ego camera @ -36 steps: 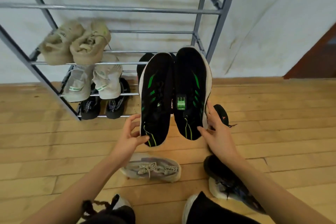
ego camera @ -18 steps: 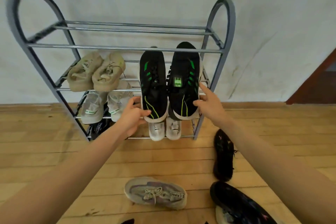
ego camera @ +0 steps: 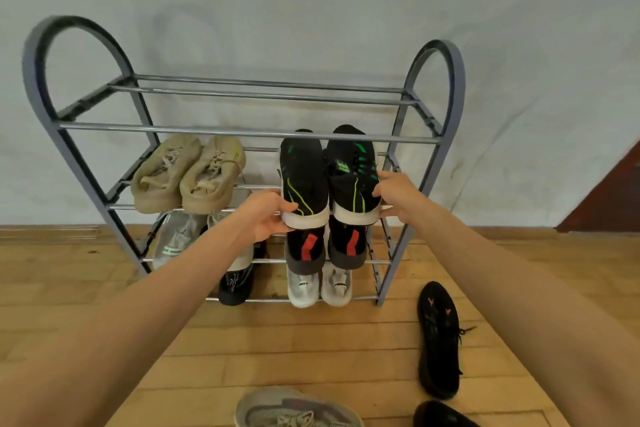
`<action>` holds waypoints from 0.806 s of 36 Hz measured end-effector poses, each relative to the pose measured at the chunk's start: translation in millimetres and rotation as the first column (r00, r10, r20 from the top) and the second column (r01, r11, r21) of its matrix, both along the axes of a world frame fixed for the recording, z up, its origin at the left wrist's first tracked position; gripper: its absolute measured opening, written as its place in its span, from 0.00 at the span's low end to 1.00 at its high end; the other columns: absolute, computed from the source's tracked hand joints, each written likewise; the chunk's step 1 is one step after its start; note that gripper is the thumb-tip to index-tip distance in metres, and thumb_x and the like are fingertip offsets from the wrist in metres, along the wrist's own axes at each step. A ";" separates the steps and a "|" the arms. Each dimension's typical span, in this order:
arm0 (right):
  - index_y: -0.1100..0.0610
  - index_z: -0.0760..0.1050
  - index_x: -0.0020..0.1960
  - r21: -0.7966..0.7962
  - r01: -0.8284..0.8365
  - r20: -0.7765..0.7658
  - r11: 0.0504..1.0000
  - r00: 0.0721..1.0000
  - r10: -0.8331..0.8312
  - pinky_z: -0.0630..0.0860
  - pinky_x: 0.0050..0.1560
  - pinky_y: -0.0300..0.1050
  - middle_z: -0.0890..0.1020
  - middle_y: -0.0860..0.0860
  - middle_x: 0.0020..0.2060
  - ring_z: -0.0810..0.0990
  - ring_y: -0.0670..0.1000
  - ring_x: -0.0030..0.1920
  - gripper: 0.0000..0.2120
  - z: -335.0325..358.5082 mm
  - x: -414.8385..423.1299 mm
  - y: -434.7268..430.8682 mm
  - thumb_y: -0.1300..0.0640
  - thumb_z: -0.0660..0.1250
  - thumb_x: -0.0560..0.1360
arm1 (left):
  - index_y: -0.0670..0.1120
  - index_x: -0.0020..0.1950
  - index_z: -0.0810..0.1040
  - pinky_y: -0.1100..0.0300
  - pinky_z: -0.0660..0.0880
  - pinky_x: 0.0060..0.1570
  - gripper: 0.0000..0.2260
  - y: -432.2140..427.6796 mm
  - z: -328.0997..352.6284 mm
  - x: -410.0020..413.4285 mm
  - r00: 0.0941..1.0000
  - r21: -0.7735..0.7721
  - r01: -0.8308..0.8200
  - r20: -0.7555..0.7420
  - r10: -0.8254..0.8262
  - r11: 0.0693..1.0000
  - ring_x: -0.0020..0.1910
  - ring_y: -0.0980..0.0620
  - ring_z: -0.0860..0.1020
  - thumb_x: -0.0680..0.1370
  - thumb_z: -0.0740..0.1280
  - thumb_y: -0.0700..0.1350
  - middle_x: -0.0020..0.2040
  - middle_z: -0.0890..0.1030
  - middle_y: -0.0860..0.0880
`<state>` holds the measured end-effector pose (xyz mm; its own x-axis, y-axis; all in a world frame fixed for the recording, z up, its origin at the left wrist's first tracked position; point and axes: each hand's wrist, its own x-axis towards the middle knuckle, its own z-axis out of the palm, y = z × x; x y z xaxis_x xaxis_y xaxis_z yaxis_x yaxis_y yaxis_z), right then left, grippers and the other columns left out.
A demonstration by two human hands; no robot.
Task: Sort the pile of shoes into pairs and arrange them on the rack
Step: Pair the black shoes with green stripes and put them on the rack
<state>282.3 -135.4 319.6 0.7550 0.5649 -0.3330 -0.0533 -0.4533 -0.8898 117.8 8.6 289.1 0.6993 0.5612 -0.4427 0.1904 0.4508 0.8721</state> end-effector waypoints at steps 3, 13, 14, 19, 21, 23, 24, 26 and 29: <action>0.60 0.70 0.67 0.007 0.019 -0.041 1.000 0.999 -0.019 0.74 0.52 0.54 0.75 0.60 0.63 0.73 0.56 0.53 0.22 -1.3 2.8 3.9 0.74 0.53 0.77 | 0.38 0.60 0.73 0.51 0.81 0.36 0.14 3.8 4.6 3.6 0.999 0.007 0.017 -0.037 -0.017 1.000 0.47 0.46 0.79 0.77 0.60 0.29 0.54 0.78 0.41; 0.63 0.71 0.66 -0.078 0.008 -0.060 0.997 0.998 -0.012 0.75 0.53 0.55 0.74 0.62 0.63 0.75 0.59 0.58 0.18 -1.7 10.4 5.1 0.70 0.56 0.78 | 0.37 0.59 0.73 0.49 0.78 0.36 0.12 7.6 4.4 7.3 0.999 -0.065 0.005 -0.043 -0.008 0.998 0.47 0.44 0.77 0.77 0.59 0.29 0.51 0.76 0.41; 0.63 0.71 0.66 -0.078 0.008 -0.059 0.997 0.998 -0.013 0.75 0.53 0.54 0.75 0.62 0.63 0.75 0.59 0.58 0.18 -1.6 10.6 5.1 0.70 0.56 0.78 | 0.37 0.60 0.73 0.48 0.77 0.37 0.13 8.2 3.8 7.4 0.999 -0.069 0.000 -0.040 -0.003 0.998 0.47 0.44 0.77 0.77 0.59 0.29 0.52 0.76 0.41; 0.62 0.71 0.65 -0.101 0.026 -0.014 0.995 1.000 -0.027 0.76 0.49 0.55 0.75 0.62 0.62 0.74 0.58 0.54 0.18 -5.2 13.6 7.6 0.70 0.56 0.78 | 0.39 0.64 0.71 0.45 0.78 0.38 0.14 10.3 1.4 8.9 0.999 -0.074 -0.014 -0.042 0.011 0.997 0.54 0.42 0.77 0.79 0.60 0.32 0.61 0.75 0.41; 0.62 0.72 0.65 -0.105 0.040 -0.002 0.994 0.999 -0.040 0.76 0.47 0.54 0.75 0.62 0.62 0.75 0.59 0.57 0.18 -6.1 13.3 8.5 0.71 0.56 0.78 | 0.40 0.66 0.70 0.45 0.80 0.34 0.15 9.5 2.4 8.9 0.999 -0.073 0.001 -0.049 -0.004 0.997 0.54 0.42 0.77 0.79 0.61 0.34 0.62 0.74 0.41; 0.61 0.71 0.66 -0.107 0.036 0.005 0.994 0.999 -0.036 0.76 0.48 0.55 0.74 0.62 0.63 0.74 0.60 0.61 0.18 -5.7 11.9 9.1 0.71 0.56 0.78 | 0.41 0.66 0.70 0.45 0.80 0.31 0.15 9.2 3.5 9.3 0.998 -0.077 0.008 -0.057 -0.013 0.997 0.54 0.42 0.77 0.79 0.61 0.35 0.62 0.74 0.41; 0.61 0.71 0.66 -0.105 0.035 0.015 0.994 0.999 -0.033 0.76 0.49 0.55 0.74 0.62 0.63 0.74 0.61 0.62 0.18 -5.8 11.7 9.1 0.71 0.57 0.78 | 0.41 0.66 0.70 0.45 0.80 0.31 0.15 9.0 4.2 9.9 0.998 -0.073 0.010 -0.059 -0.015 0.997 0.55 0.41 0.77 0.79 0.61 0.35 0.62 0.74 0.41; 0.62 0.71 0.66 -0.097 0.049 0.051 0.994 0.998 -0.044 0.77 0.51 0.56 0.75 0.61 0.62 0.74 0.61 0.62 0.17 -7.1 12.3 8.5 0.70 0.60 0.78 | 0.41 0.66 0.70 0.45 0.80 0.36 0.15 9.3 5.0 12.0 0.998 -0.037 0.020 -0.062 -0.022 0.999 0.56 0.42 0.76 0.80 0.60 0.35 0.63 0.74 0.41; 0.65 0.76 0.60 -0.081 0.111 0.159 0.990 0.982 -0.097 0.79 0.54 0.57 0.79 0.61 0.57 0.78 0.61 0.58 0.13 -13.5 17.0 7.7 0.67 0.66 0.75 | 0.40 0.67 0.69 0.44 0.77 0.47 0.15 10.3 4.5 15.5 0.998 0.029 0.020 -0.056 -0.018 0.999 0.57 0.42 0.76 0.80 0.60 0.36 0.63 0.75 0.41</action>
